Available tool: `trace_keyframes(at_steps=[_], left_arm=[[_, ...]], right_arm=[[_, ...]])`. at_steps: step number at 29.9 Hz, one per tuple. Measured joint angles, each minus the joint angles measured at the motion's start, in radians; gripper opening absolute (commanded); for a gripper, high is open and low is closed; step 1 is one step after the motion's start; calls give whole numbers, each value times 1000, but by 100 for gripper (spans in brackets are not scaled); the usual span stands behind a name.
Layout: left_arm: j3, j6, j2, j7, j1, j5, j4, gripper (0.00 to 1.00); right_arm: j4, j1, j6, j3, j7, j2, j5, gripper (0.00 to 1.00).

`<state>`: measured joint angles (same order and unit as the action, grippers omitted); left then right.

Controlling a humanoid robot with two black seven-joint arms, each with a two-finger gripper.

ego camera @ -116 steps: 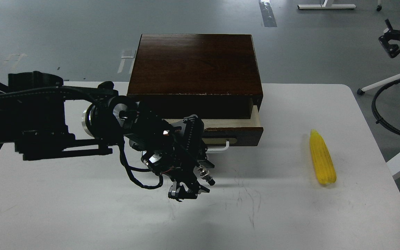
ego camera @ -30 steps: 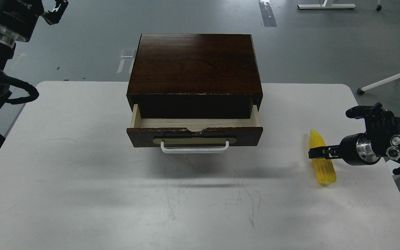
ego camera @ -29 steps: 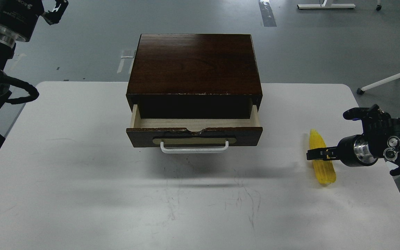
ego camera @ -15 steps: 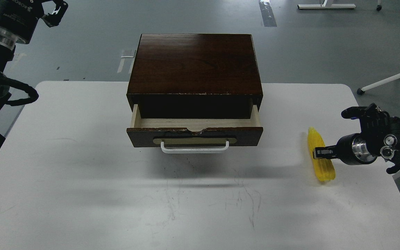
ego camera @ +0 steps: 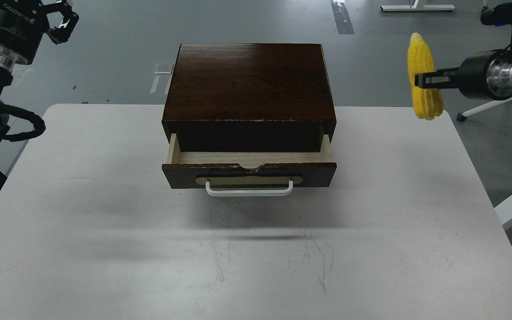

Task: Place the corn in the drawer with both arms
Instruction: 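Grasp the corn cob with the right gripper and lift it, then carry the corn over the open drawer with the right gripper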

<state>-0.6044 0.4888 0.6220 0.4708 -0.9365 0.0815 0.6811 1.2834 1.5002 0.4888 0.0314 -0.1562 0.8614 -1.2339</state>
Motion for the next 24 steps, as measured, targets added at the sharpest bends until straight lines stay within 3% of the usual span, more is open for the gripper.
trace_keyframes(at_steps=[5, 14, 24], left_arm=[[4, 0, -7, -64, 15, 0, -45, 98], [6, 0, -21, -75, 35, -6, -51, 98], [12, 0, -29, -75, 36, -8, -50, 98]], right_arm=[[59, 125, 0, -1, 4, -108, -26, 0], [115, 229, 0, 0, 80, -304, -57, 0], [189, 288, 0, -70, 281, -480, -428, 0]])
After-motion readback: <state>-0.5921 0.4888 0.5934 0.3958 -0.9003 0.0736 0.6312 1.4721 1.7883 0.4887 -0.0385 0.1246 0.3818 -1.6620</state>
